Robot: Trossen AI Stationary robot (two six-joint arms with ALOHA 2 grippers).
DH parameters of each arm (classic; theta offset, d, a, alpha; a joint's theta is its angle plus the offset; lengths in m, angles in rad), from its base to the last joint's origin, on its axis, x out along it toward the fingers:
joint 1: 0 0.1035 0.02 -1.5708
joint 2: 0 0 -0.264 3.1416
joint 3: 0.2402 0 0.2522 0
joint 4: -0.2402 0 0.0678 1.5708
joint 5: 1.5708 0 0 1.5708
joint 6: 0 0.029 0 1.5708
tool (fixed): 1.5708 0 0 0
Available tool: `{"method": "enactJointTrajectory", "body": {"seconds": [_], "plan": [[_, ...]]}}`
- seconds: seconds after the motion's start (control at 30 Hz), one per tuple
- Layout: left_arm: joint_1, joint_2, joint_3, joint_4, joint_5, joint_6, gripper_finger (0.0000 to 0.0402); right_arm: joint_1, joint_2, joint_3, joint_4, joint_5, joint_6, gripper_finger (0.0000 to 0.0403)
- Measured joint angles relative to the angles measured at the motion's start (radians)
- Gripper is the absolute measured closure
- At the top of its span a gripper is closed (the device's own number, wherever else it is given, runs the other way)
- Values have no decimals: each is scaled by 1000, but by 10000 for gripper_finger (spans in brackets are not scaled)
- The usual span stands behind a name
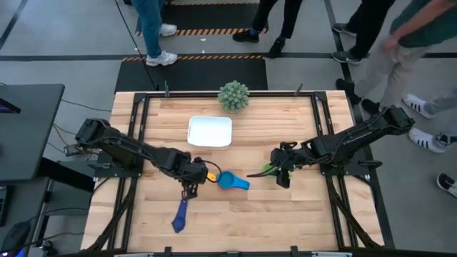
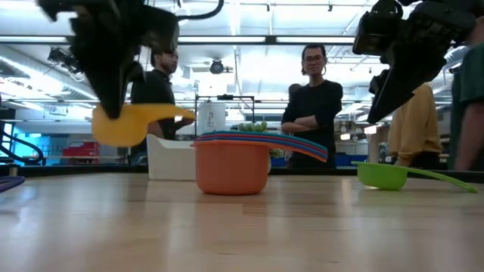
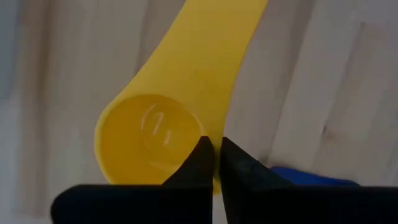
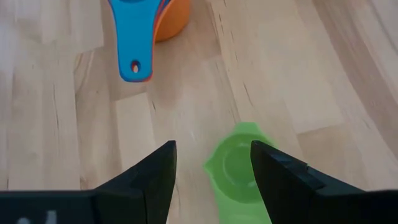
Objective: Nest measuring cups in basket
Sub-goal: Stack the yellow measuring cup on top of the light blue measuring cup
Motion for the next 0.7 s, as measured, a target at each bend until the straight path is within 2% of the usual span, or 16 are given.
{"method": "enactJointTrajectory", "body": {"seconds": [0.17,0.33,0.7], "plan": [[26,1,72,-24,-33,-28,391,-3,0,0,0,6,15,190],[31,23,119,79,-59,-29,392,-17,0,0,0,22,26,190],[23,207,288,210,-70,23,392,-39,-1,0,-57,25,47,190]]}}
